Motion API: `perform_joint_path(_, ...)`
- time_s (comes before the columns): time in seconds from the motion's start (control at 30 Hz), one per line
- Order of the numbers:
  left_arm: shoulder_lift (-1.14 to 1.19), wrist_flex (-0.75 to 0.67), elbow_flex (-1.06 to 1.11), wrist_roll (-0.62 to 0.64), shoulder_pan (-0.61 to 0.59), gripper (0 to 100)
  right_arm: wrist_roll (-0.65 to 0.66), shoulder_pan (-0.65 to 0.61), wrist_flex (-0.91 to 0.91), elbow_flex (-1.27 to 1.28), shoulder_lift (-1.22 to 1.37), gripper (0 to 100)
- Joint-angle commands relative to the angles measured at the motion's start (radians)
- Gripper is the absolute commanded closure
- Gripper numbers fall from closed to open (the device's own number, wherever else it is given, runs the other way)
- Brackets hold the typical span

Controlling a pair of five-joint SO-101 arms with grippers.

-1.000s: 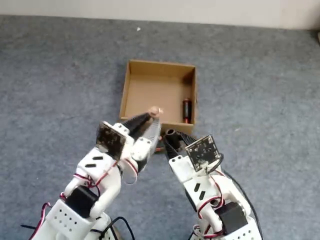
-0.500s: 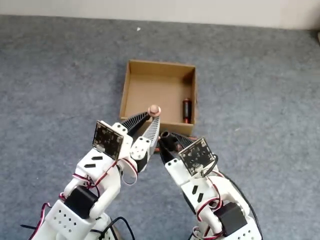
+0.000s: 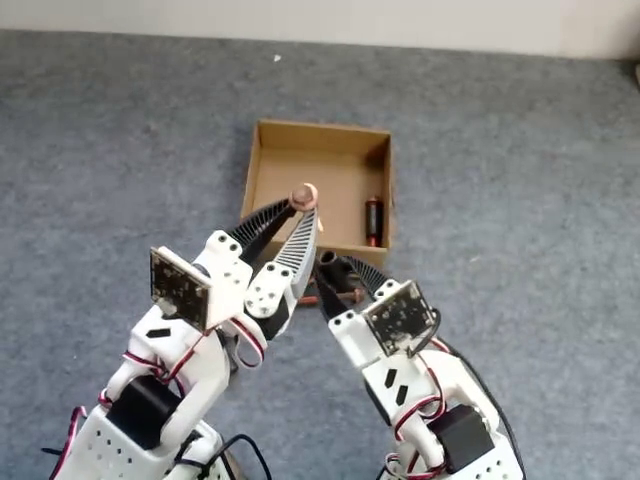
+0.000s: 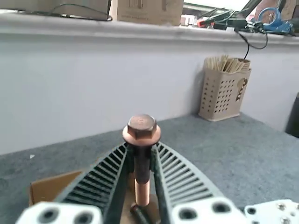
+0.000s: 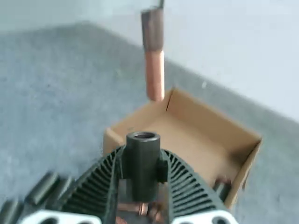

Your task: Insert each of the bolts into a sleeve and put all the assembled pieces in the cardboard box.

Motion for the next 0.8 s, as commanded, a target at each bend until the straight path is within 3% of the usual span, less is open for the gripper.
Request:
perform_joint_path(0.0,0.002,-0.009,-0.122,0.014,0.068,99,0.012,-0.01,-0.104,-0.076,-0.018,99.3)
perform_joint_path(0.4,0.002,0.167,-0.288,0.009,0.104,99,0.015,0.013,-0.12,-0.14,-0.019,99.3)
perform_joint_path(0.77,0.005,0.176,-0.36,0.009,0.111,99,0.063,0.013,-0.122,-0.217,-0.019,99.3)
